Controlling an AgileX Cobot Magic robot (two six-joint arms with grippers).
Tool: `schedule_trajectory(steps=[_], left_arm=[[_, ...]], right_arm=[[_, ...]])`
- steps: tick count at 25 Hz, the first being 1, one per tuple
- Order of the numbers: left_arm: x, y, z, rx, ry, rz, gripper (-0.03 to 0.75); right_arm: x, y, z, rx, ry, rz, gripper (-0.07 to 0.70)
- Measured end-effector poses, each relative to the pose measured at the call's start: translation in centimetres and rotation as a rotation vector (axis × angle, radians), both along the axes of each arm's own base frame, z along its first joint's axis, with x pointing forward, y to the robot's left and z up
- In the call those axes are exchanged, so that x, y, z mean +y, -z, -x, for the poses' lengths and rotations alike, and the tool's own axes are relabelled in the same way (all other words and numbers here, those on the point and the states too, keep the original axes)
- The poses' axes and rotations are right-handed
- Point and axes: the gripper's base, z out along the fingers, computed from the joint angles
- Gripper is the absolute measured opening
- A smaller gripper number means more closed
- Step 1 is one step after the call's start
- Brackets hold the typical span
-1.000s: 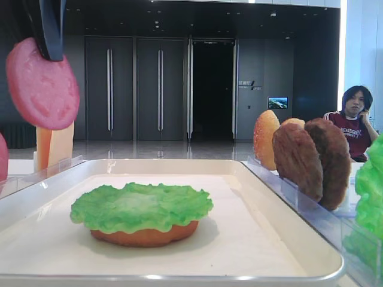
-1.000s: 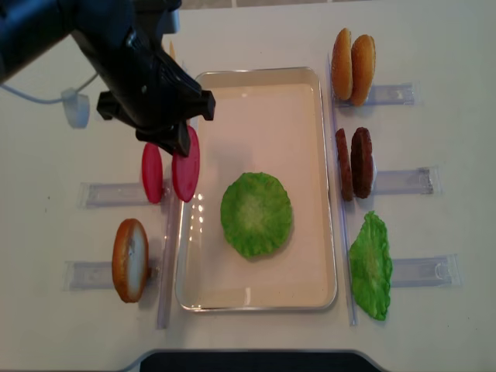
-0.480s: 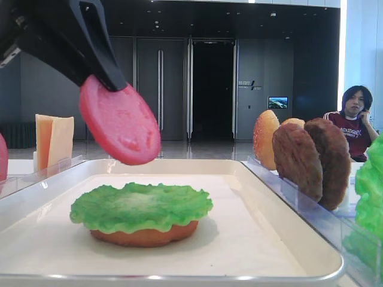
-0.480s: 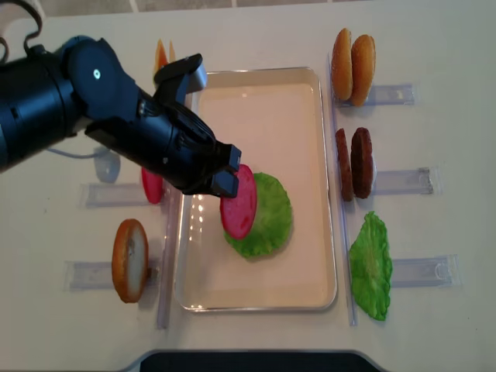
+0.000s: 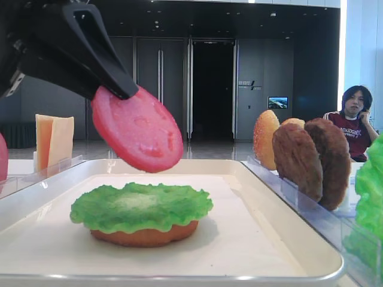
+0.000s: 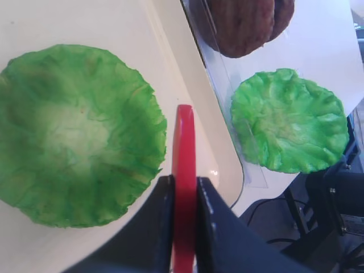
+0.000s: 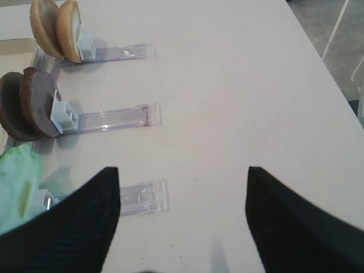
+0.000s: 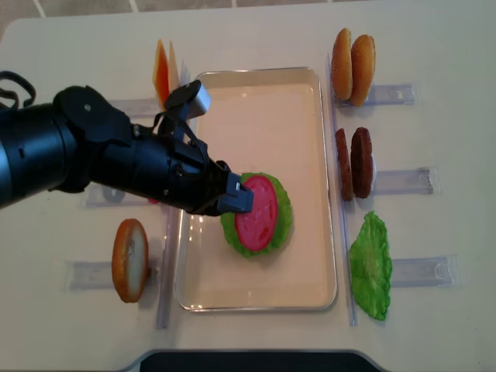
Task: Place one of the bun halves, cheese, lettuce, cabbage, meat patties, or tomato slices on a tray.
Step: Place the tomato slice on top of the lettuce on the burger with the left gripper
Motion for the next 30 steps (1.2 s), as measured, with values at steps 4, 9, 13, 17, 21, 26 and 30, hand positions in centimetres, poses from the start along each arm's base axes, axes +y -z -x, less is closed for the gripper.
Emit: schedule_trajectory(steps=[4,9,13,17,21,26,30], left_arm=[[0.8,0.4,-0.2,-0.011,-0.020,0.014,0.062],[0.9,0.5,-0.3,-0.023,-0.002,0.050,0.062],[0.4,1.5,-0.5,0.005,0.026,0.081,0.062],[0.2,2.5,-0.8,0.034,0.021,0.081,0.062],[0.1,3.3,-1.0,0.051,0.021,0.077,0.062],[0.0,4.3,-1.3,0.067,0.022,0.066,0.062],[0.0,4.4,-1.4,0.046,0.031,0.066,0.062]], right_arm=[[0.0,0.0,0.0,0.000,0.000,0.000,0.477],[0.0,0.0,0.0,0.000,0.000,0.000,0.475],[0.0,0.0,0.0,0.000,0.000,0.000,0.475],[0.0,0.0,0.0,0.000,0.000,-0.001,0.475],[0.0,0.0,0.0,0.000,0.000,-0.001,0.475],[0.0,0.0,0.0,0.000,0.000,-0.001,0.475],[0.0,0.0,0.0,0.000,0.000,-0.001,0.475]])
